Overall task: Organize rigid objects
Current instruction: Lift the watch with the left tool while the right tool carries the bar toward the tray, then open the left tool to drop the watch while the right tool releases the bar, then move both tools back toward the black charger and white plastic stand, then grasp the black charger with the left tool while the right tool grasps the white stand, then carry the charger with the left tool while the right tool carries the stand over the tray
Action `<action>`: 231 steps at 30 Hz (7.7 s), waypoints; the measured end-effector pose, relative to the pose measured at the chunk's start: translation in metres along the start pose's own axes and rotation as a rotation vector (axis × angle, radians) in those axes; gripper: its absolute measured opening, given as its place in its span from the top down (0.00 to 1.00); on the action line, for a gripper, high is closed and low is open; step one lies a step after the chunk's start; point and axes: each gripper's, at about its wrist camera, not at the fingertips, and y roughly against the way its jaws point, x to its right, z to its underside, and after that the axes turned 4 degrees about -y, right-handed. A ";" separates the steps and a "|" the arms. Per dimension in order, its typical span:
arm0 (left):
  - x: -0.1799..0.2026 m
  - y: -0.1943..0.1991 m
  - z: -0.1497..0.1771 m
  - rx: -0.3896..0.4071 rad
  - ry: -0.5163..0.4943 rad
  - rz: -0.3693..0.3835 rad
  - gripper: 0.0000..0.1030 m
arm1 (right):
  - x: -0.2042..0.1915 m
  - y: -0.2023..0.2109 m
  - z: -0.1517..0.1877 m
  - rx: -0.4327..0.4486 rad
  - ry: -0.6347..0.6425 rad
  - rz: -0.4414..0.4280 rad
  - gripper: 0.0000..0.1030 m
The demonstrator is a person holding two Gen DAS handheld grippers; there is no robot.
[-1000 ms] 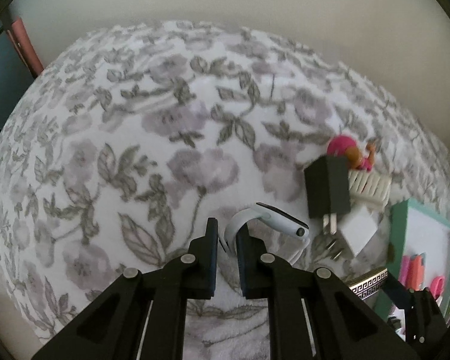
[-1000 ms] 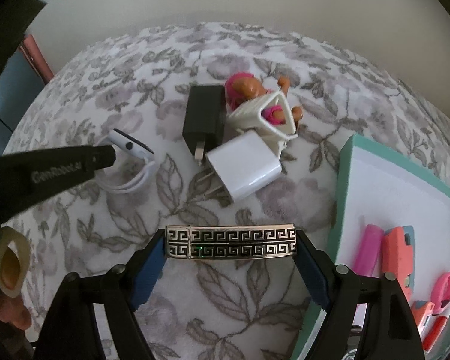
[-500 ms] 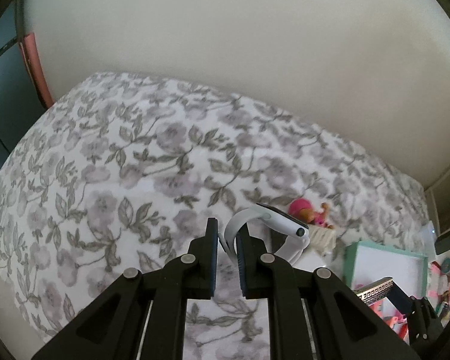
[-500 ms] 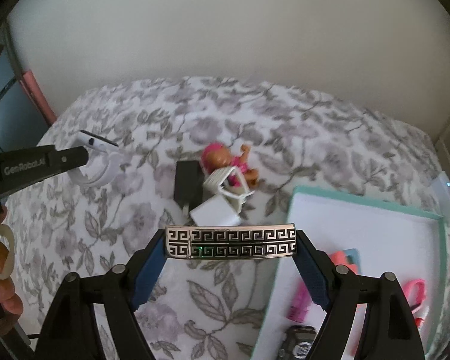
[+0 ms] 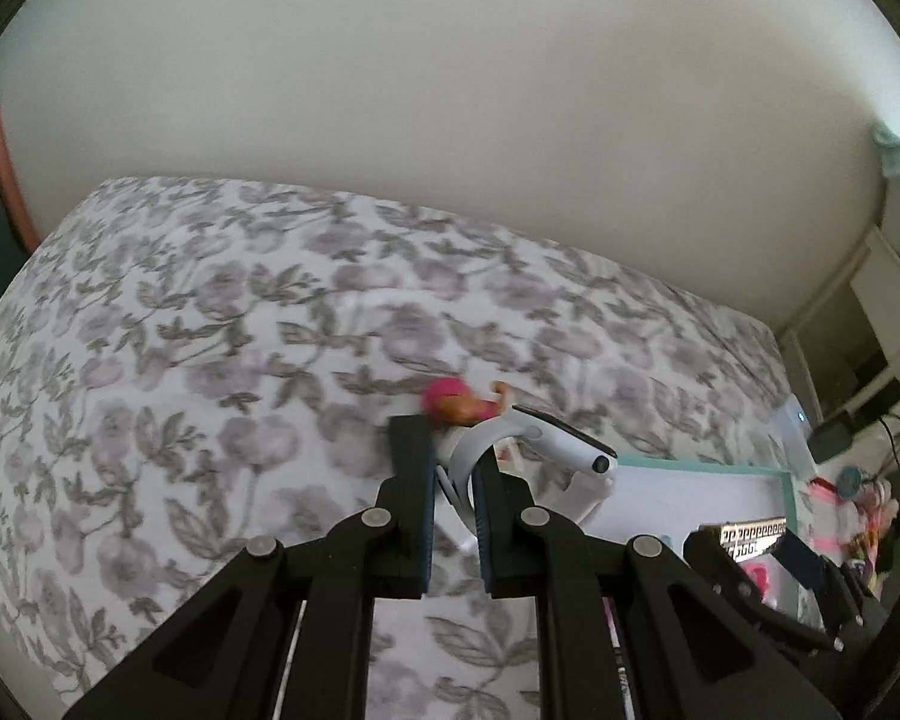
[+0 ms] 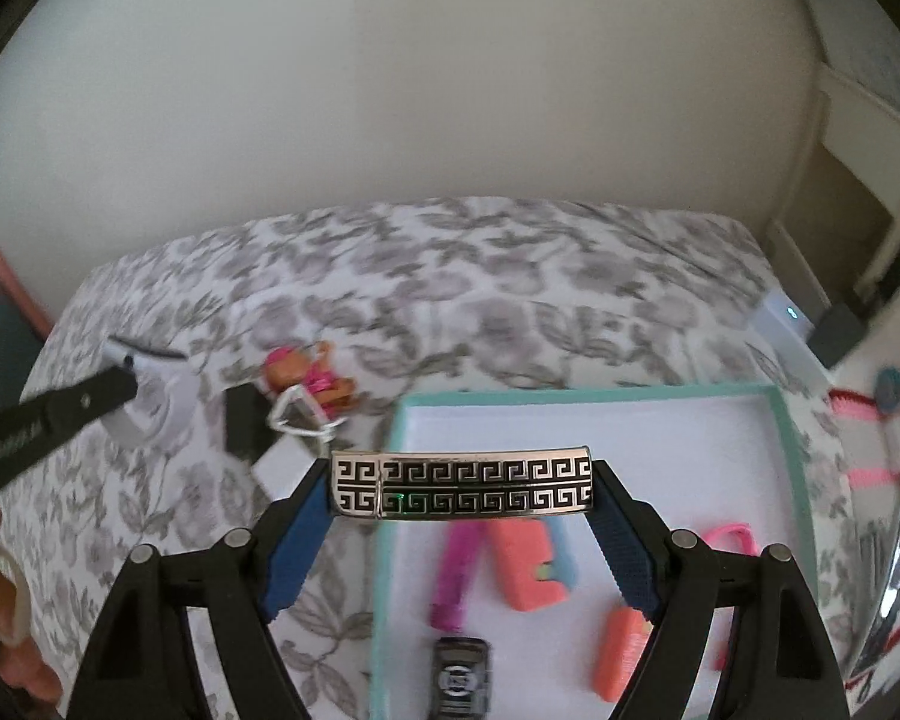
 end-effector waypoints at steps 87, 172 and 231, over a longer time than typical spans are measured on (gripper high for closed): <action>0.098 -0.078 0.027 -0.141 -0.068 -0.050 0.06 | 0.132 -0.039 -0.001 -0.114 -0.205 0.155 0.00; -0.064 -0.123 -0.005 -0.216 0.202 -0.002 0.21 | -0.073 -0.129 -0.006 -0.196 -0.073 -0.407 0.45; -0.095 -0.122 0.001 -0.213 0.329 -0.016 0.70 | -0.073 -0.131 -0.006 -0.108 -0.169 -0.359 0.52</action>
